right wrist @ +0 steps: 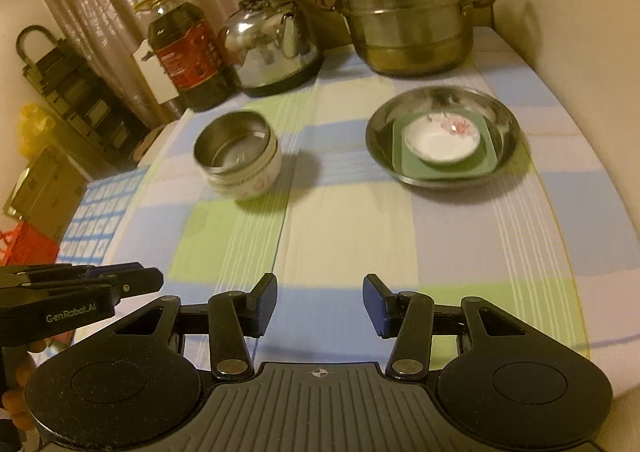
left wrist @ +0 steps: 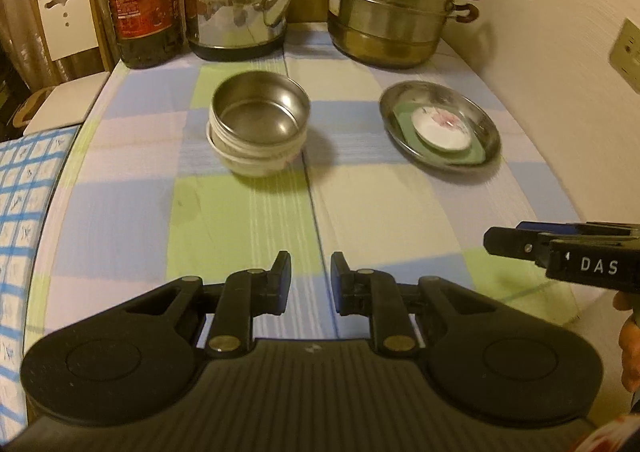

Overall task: Organize plates and bowls
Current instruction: 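Close both grippers on opposite sides of the stacked bowls' rim, then lift the bowl stack with both grippers toward the large steel plate, then lower the bowl stack onto the green plate with both grippers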

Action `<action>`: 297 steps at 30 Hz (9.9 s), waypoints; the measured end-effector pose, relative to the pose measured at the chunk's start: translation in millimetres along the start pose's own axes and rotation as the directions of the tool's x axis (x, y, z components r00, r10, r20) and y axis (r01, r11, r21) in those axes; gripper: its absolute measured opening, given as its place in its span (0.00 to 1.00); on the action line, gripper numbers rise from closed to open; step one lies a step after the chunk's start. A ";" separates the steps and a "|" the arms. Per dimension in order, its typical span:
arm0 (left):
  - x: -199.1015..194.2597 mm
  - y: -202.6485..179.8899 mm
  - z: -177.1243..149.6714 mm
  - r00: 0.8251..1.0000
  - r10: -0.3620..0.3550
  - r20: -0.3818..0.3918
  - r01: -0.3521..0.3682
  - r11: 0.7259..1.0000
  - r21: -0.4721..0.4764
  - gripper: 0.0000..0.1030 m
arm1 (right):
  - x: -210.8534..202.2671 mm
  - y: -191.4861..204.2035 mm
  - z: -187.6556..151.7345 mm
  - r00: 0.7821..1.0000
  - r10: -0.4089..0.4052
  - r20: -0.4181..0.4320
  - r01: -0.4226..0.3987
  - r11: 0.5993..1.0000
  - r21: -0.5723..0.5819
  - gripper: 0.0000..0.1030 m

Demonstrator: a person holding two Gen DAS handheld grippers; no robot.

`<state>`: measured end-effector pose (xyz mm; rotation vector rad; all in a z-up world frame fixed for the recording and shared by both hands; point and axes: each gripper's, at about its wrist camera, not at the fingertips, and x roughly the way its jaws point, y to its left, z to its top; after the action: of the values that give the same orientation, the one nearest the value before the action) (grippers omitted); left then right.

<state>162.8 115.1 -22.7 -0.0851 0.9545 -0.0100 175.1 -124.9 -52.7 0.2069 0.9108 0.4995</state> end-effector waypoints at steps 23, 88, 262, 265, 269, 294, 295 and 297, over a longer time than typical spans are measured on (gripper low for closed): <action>116.5 80.9 122.7 0.998 0.054 0.019 -0.055 0.996 0.075 0.18 | 162.9 26.7 114.0 0.990 0.119 0.078 -0.120 0.993 0.005 0.37; 205.9 122.0 145.9 0.982 -0.078 -0.175 0.083 0.996 0.022 0.17 | 257.2 42.5 153.9 0.977 -0.022 -0.211 0.050 0.990 0.130 0.21; 266.8 -133.4 215.1 0.937 -0.197 -0.290 0.238 0.965 0.114 0.21 | 147.1 -199.1 200.5 0.957 -0.163 -0.238 0.222 0.944 0.246 0.21; 261.5 -131.5 215.0 0.944 -0.199 -0.265 0.238 0.964 0.120 0.21 | 133.9 -199.7 197.9 0.974 -0.149 -0.169 0.191 0.945 0.265 0.21; 252.7 -129.8 215.7 0.952 -0.201 -0.228 0.236 0.962 0.137 0.21 | 120.7 -199.5 191.6 0.987 -0.130 -0.098 0.153 0.944 0.292 0.21; 245.9 -140.7 219.4 0.957 -0.206 -0.205 0.244 0.952 0.186 0.08 | 121.3 -233.9 183.8 0.997 -0.008 -0.079 0.050 0.832 0.552 0.14; 246.3 -140.6 219.6 0.957 -0.205 -0.204 0.244 0.951 0.187 0.08 | 121.9 -235.1 184.1 0.996 -0.005 -0.085 0.052 0.827 0.560 0.14; 247.5 -140.6 219.8 0.958 -0.200 -0.207 0.239 0.953 0.185 0.08 | 122.2 -234.8 184.9 0.996 -0.005 -0.092 0.055 0.830 0.555 0.14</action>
<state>489.2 -21.4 -87.1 0.0041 1.1215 -0.3300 461.1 -261.0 -115.6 0.7098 1.1305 0.1984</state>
